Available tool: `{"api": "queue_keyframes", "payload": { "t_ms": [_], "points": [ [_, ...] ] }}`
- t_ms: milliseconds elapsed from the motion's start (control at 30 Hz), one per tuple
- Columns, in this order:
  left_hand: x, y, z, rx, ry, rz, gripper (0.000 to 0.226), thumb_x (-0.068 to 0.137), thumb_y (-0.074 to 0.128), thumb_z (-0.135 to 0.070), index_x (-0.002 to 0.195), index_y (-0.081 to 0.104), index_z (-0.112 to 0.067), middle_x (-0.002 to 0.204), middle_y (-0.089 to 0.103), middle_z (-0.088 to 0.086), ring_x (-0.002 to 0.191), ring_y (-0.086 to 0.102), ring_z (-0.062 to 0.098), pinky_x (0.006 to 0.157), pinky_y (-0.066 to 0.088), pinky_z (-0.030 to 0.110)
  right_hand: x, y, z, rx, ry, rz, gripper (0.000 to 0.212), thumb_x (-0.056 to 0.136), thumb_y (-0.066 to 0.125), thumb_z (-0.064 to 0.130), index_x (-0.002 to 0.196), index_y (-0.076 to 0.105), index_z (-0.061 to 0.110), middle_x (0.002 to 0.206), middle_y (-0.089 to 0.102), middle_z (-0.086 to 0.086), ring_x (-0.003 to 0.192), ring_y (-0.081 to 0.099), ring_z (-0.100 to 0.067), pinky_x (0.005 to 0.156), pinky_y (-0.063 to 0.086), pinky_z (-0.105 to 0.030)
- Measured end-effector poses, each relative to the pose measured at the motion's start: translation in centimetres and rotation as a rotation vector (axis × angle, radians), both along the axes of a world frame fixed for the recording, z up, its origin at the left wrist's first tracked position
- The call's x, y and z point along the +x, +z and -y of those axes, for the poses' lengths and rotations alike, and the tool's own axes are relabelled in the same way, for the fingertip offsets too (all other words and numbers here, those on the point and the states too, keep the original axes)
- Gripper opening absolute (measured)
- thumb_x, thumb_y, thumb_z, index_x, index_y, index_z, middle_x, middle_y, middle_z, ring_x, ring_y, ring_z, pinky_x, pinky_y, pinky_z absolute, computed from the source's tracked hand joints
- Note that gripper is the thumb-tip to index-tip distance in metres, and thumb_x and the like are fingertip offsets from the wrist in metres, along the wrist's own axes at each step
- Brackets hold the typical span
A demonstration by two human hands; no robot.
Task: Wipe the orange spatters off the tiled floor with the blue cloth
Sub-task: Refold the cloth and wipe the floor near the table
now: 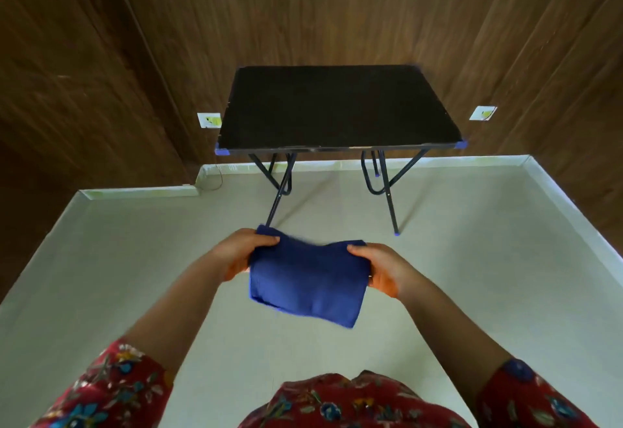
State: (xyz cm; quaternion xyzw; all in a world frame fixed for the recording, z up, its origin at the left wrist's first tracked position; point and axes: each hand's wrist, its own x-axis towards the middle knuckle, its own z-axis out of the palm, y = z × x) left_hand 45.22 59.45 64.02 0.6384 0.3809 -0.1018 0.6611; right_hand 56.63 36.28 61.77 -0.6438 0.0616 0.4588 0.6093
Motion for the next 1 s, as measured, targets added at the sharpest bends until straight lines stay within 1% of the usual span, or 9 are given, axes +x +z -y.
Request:
{"api": "queue_keyframes", "payload": {
  "t_ms": [200,300,433,500,600,667,800,867,1000],
  "points": [
    [-0.1,-2.5,-0.4,0.242,-0.066,-0.112,0.114,0.061,0.087,-0.040,0.150,0.017,-0.033,0.131,0.042,-0.007,0.125,0.047,0.029,0.100,0.042,0.041,-2.3,-1.7,-1.0,-0.130,0.006,-0.009,0.049,0.091,0.065,0.017,0.133,0.039,0.018,0.115,0.064,-0.006,0.097,0.064,-0.022,0.066,0.053,-0.035],
    [-0.2,-2.0,0.5,0.223,-0.366,-0.110,0.089,0.055,0.084,-0.019,0.134,0.049,-0.037,0.139,0.044,0.001,0.125,0.042,0.021,0.101,0.038,0.030,-2.7,-2.4,-1.1,-0.167,0.081,0.088,0.070,0.082,0.074,0.015,0.133,0.031,0.036,0.121,0.059,-0.007,0.099,0.061,-0.020,0.069,0.053,-0.034],
    [-0.7,-2.6,1.3,0.479,-0.663,-0.194,0.049,0.063,0.077,-0.007,0.105,0.069,-0.030,0.117,0.064,-0.006,0.110,0.055,0.015,0.089,0.041,0.021,-2.9,-2.3,-1.5,-0.314,0.547,0.577,0.054,0.063,0.083,0.020,0.113,0.064,0.029,0.115,0.064,0.003,0.105,0.061,-0.016,0.089,0.051,-0.029],
    [-0.9,-2.7,1.7,0.610,-0.711,-0.206,0.029,0.071,0.073,-0.020,0.100,0.071,-0.024,0.112,0.068,-0.001,0.105,0.060,0.019,0.076,0.042,0.017,-3.5,-3.0,-1.9,-0.392,0.625,0.742,0.034,0.070,0.075,0.011,0.102,0.070,0.020,0.105,0.068,0.002,0.098,0.064,-0.018,0.081,0.051,-0.026],
    [-1.3,-2.4,1.0,0.708,-0.737,-0.228,0.051,0.062,0.054,-0.063,0.086,0.069,-0.021,0.127,0.060,0.008,0.122,0.049,0.025,0.084,0.035,0.024,-3.0,-2.3,-1.6,-0.461,0.611,0.786,0.014,0.078,0.072,0.021,0.091,0.070,0.021,0.089,0.064,0.001,0.094,0.062,-0.024,0.069,0.046,-0.024],
    [-1.6,-1.5,0.2,0.636,-0.696,-0.128,0.034,0.075,0.066,-0.049,0.092,0.072,-0.020,0.147,0.043,-0.001,0.131,0.043,0.019,0.092,0.034,0.024,-1.5,-1.1,-1.2,-0.479,0.661,0.825,0.021,0.080,0.074,0.031,0.096,0.071,0.019,0.099,0.061,0.000,0.103,0.056,-0.023,0.084,0.047,-0.031],
    [-1.6,2.0,-0.7,0.428,-0.732,0.031,0.033,0.068,0.076,-0.035,0.094,0.073,-0.015,0.093,0.073,0.000,0.096,0.066,0.024,0.079,0.050,0.030,0.3,3.7,-0.3,-0.137,0.640,0.620,0.010,0.084,0.073,0.016,0.092,0.069,0.011,0.082,0.067,-0.001,0.079,0.062,-0.014,0.073,0.048,-0.027],
    [-1.4,3.6,-0.9,0.316,-0.759,0.029,0.045,0.065,0.075,-0.033,0.102,0.067,-0.008,0.099,0.071,0.010,0.099,0.065,0.031,0.088,0.050,0.045,0.5,5.4,0.1,0.053,0.456,0.459,0.012,0.086,0.069,0.011,0.098,0.068,0.014,0.087,0.072,0.004,0.083,0.067,-0.010,0.075,0.053,-0.024],
    [-1.3,3.9,-1.1,-0.011,-0.609,0.019,0.048,0.069,0.068,-0.022,0.116,0.065,-0.018,0.115,0.070,0.003,0.106,0.066,0.025,0.092,0.050,0.038,-0.2,3.4,1.3,0.355,0.148,-0.003,0.025,0.084,0.060,0.026,0.107,0.069,0.022,0.104,0.073,-0.002,0.093,0.070,-0.018,0.077,0.058,-0.037]
  ]
}}
